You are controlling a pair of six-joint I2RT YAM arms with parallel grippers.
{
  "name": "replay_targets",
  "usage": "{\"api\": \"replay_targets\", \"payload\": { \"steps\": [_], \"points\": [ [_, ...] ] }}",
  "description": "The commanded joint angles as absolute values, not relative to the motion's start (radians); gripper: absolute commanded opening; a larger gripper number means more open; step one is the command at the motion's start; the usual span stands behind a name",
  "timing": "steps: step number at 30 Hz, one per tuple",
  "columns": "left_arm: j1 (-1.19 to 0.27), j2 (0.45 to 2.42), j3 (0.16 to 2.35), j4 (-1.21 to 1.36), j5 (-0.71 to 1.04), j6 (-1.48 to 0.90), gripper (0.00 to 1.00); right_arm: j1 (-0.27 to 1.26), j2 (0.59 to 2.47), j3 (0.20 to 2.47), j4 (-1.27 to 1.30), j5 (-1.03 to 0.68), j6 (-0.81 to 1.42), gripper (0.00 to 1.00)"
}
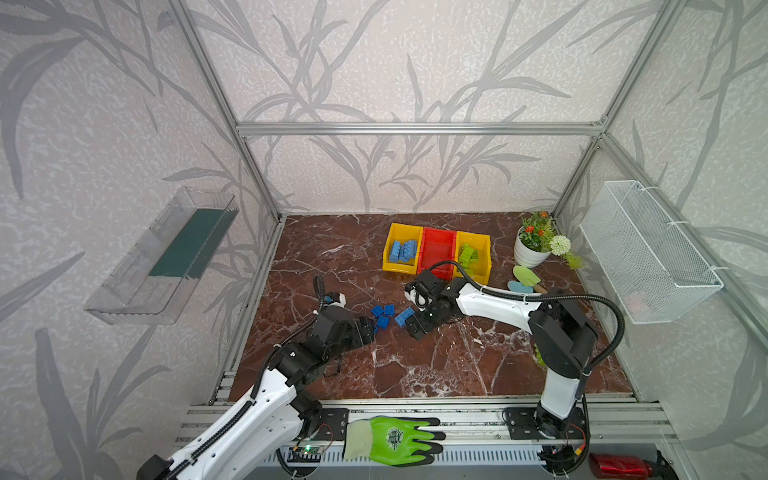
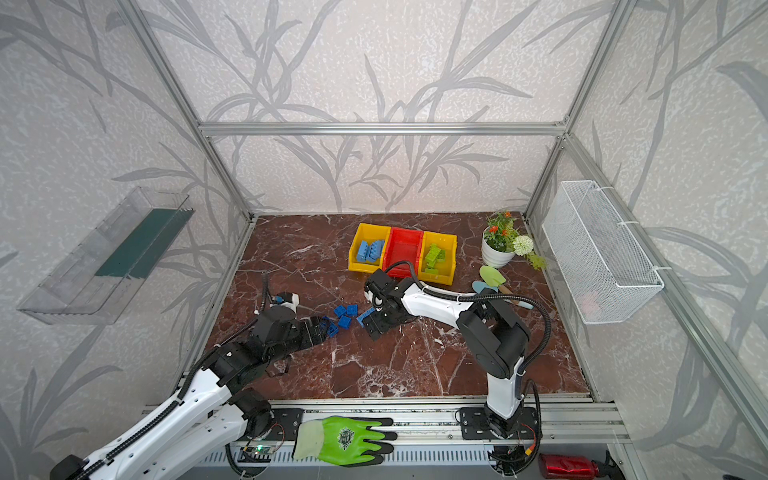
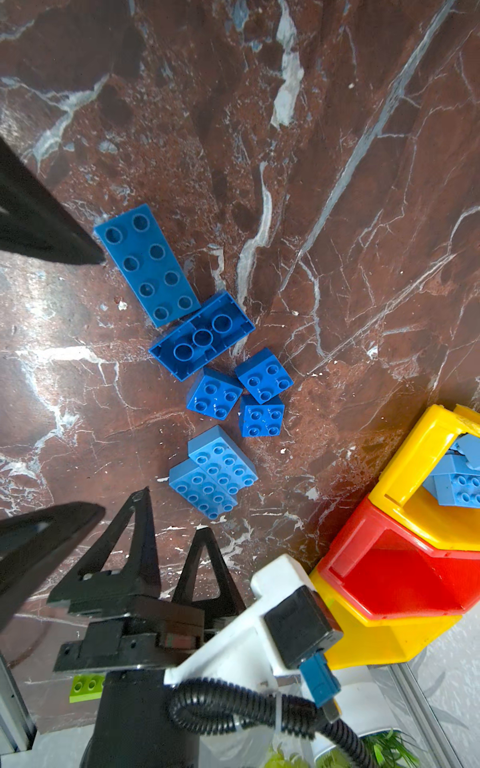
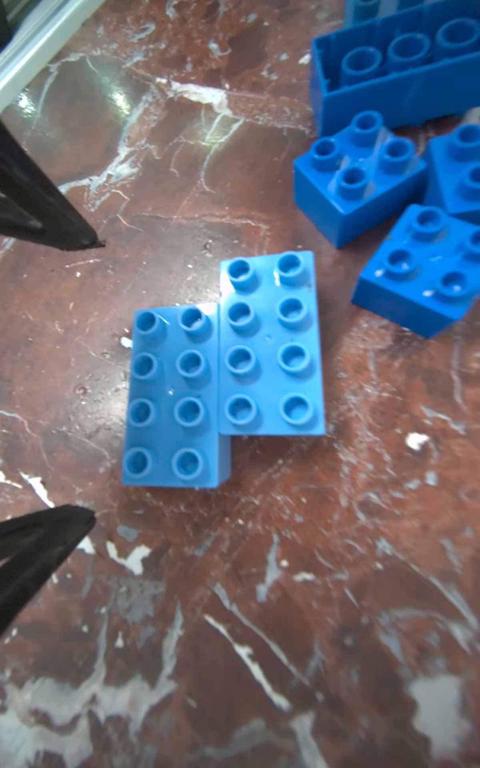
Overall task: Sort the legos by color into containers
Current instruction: 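Move the right gripper back down over the light-blue bricks, then close the right gripper on a light-blue 2x4 brick and lift it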
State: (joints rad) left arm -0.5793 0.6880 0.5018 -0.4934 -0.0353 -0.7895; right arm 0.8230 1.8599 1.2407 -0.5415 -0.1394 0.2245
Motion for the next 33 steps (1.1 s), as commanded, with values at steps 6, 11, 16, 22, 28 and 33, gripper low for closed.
{"api": "replay_targets", "payload": {
  "steps": [6,11,16,22,28,33],
  "points": [
    [-0.584,0.656,0.494,-0.515,-0.073,-0.811,0.88,0.823,1.89,1.299,-0.556,-0.104,0.222,0.95],
    [-0.583,0.655,0.492,-0.519,-0.086,-0.809,0.88,0.834,1.918,1.326,-0.571,-0.098,0.208,0.93],
    [-0.583,0.657,0.492,-0.516,-0.095,-0.807,0.88,0.836,1.951,1.361,-0.592,-0.09,0.198,0.92],
    [-0.584,0.644,0.484,-0.517,-0.115,-0.814,0.88,0.847,1.987,1.386,-0.608,-0.096,0.192,0.88],
    [-0.583,0.606,0.461,-0.51,-0.154,-0.824,0.88,0.853,2.008,1.392,-0.618,-0.072,0.202,0.75],
    [-0.584,0.589,0.457,-0.509,-0.175,-0.819,0.88,0.853,2.013,1.415,-0.649,-0.032,0.209,0.59]
  ]
}}
